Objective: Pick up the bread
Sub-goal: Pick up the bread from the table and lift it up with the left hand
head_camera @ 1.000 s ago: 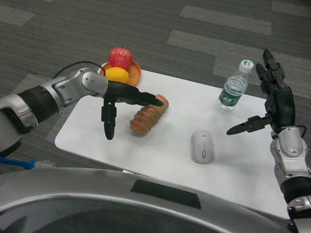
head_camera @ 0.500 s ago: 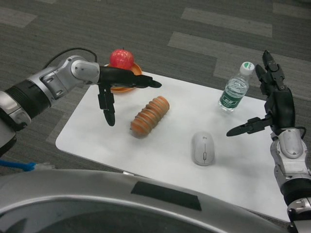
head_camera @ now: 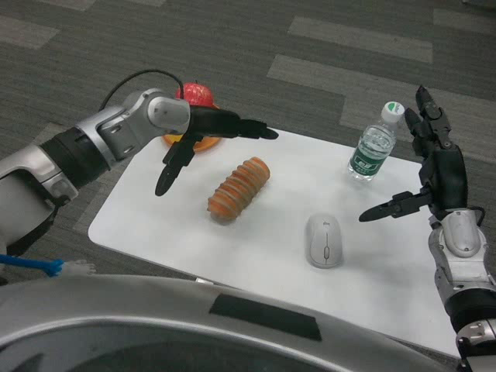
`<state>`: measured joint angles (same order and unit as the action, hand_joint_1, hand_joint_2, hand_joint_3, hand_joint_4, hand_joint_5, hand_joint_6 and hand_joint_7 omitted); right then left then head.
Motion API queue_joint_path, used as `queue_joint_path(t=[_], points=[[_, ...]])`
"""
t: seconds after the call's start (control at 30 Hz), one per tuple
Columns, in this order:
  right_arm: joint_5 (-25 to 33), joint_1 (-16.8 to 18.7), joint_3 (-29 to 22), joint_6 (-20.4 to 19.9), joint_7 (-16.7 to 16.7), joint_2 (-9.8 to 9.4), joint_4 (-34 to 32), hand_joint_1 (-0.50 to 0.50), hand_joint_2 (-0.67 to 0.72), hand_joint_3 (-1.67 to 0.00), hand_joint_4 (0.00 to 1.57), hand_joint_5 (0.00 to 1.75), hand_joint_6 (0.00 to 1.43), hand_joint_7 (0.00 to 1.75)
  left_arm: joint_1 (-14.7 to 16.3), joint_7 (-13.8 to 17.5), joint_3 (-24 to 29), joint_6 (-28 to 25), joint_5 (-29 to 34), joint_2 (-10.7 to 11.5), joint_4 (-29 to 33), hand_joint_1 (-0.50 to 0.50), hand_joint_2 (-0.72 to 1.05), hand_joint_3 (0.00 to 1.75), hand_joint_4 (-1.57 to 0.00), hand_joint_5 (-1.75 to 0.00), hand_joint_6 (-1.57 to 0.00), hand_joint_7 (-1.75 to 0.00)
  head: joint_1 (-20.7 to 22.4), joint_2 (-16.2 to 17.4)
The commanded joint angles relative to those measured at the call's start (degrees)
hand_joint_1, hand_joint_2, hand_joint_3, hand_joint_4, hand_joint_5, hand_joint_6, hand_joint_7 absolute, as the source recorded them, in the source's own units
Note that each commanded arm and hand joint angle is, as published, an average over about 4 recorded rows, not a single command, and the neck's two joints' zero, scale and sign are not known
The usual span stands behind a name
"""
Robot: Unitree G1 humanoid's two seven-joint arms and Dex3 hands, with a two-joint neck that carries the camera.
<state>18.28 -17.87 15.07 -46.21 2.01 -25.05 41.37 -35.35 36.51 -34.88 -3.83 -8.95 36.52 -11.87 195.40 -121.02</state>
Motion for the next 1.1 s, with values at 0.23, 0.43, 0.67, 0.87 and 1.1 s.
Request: queue_joint_path(t=[0.23, 0.43, 0.67, 0.87, 1.1], points=[[0.36, -0.77, -0.66, -0.11, -0.03, 0.66, 1.56, -0.42, 0.22, 0.00, 0.00, 0.15, 0.00, 0.00, -7.54, -5.53, -9.68, -4.83, -6.08, -6.24, -8.38, -0.39, -0.64, 0.09, 0.00, -0.31, 0.00, -0.21, -2.45, -0.74], [0.36, -1.16, -0.88, -0.11, -0.07, 0.90, 2.44, -0.42, 0.22, 0.00, 0.00, 0.19, 0.00, 0.00, -14.33, -7.71, -19.21, -5.05, -6.92, -8.35, -16.45, -0.41, -0.64, 0.09, 0.00, -0.31, 0.00, -0.21, -2.79, -0.79], [0.36, -1.73, -0.97, -0.11, -0.07, 1.10, 3.19, -0.42, 0.22, 0.00, 0.00, 0.19, 0.00, 0.00, -19.67, -10.36, -30.73, -5.93, -5.33, -8.39, -21.08, -0.41, -0.64, 0.09, 0.00, -0.31, 0.00, -0.21, -3.62, -1.31], [0.36, -2.37, -1.19, -0.11, -0.03, 1.32, 3.82, -0.42, 0.22, 0.00, 0.00, 0.19, 0.00, 0.00, -21.34, -12.78, -36.84, -9.38, -5.27, -8.77, -21.17, -0.39, -0.64, 0.09, 0.00, -0.31, 0.00, -0.21, -3.81, -1.27], [0.29, -3.03, -1.28, -0.11, 0.02, 1.49, 4.59, -0.42, 0.22, 0.00, 0.00, 0.19, 0.00, 0.00, -21.52, -16.01, -38.70, -9.55, -4.92, -8.92, -21.08, -0.38, -0.64, 0.09, 0.00, -0.31, 0.00, -0.21, -3.56, -1.00]])
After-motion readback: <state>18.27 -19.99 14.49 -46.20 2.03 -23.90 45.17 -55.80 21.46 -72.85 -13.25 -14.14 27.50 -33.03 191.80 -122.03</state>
